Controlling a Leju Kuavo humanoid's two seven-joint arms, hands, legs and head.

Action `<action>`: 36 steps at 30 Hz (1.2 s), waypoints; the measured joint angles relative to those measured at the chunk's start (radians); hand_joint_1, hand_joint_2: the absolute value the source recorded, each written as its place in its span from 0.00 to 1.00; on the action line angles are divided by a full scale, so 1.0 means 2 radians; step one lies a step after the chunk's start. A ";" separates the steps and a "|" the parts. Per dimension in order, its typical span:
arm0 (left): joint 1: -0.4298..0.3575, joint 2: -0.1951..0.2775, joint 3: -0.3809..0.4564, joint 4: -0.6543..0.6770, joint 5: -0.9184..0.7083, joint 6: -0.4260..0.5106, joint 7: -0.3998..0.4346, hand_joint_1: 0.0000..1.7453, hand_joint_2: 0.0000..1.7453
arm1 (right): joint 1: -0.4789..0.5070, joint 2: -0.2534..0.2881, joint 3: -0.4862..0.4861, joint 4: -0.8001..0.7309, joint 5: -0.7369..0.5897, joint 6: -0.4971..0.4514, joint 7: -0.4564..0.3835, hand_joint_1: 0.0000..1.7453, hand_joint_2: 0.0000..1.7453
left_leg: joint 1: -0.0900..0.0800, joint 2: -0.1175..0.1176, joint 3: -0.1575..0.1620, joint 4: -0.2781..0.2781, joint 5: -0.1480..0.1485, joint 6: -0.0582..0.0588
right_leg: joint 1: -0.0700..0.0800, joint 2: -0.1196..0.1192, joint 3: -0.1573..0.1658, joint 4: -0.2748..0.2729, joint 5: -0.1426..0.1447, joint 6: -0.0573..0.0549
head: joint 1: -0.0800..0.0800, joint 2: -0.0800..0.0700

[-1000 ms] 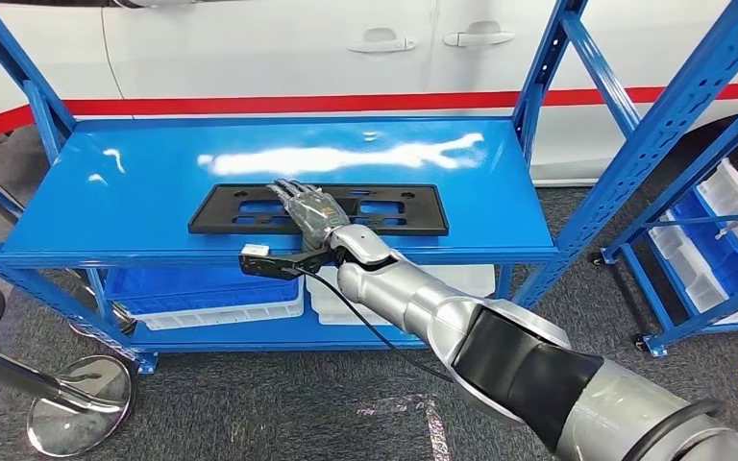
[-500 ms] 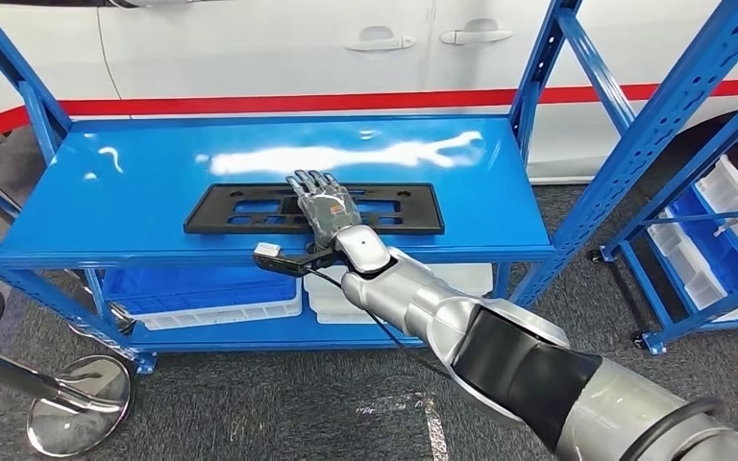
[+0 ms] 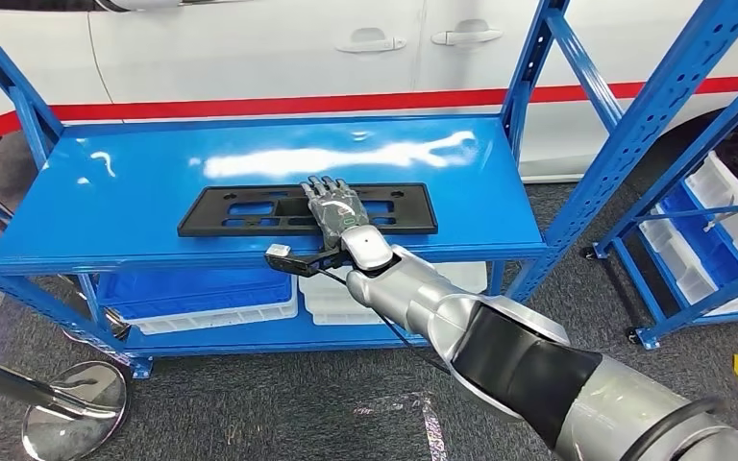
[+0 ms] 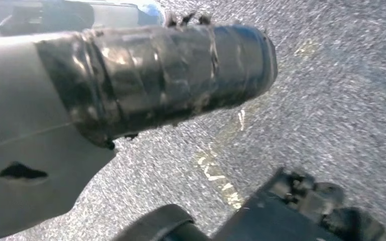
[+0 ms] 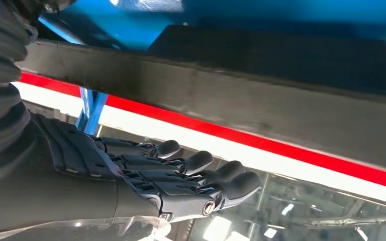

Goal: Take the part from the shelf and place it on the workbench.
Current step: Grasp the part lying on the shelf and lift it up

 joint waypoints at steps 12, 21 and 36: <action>-0.001 0.000 0.000 0.000 -0.003 0.000 -0.001 0.00 0.00 | 0.005 -0.001 0.000 0.016 -0.021 0.054 -0.043 0.97 1.00 | 0.005 0.002 -0.002 0.006 -0.001 -0.003 | -0.006 -0.005 -0.004 0.024 -0.012 0.012 | 0.001 0.000; 0.001 0.000 0.000 0.000 -0.008 -0.001 -0.003 0.00 0.00 | 0.001 0.003 0.000 0.017 -0.031 0.055 -0.071 0.98 1.00 | 0.008 0.002 -0.058 0.133 -0.066 -0.019 | -0.006 -0.008 0.003 0.010 -0.008 -0.008 | -0.001 0.000; 0.003 0.001 0.000 0.000 -0.010 -0.003 -0.003 0.00 0.00 | 0.003 -0.002 0.000 0.021 -0.033 0.044 -0.071 0.99 1.00 | 0.006 0.005 0.012 -0.006 -0.001 0.008 | -0.001 -0.004 -0.050 0.118 -0.062 0.011 | 0.000 0.000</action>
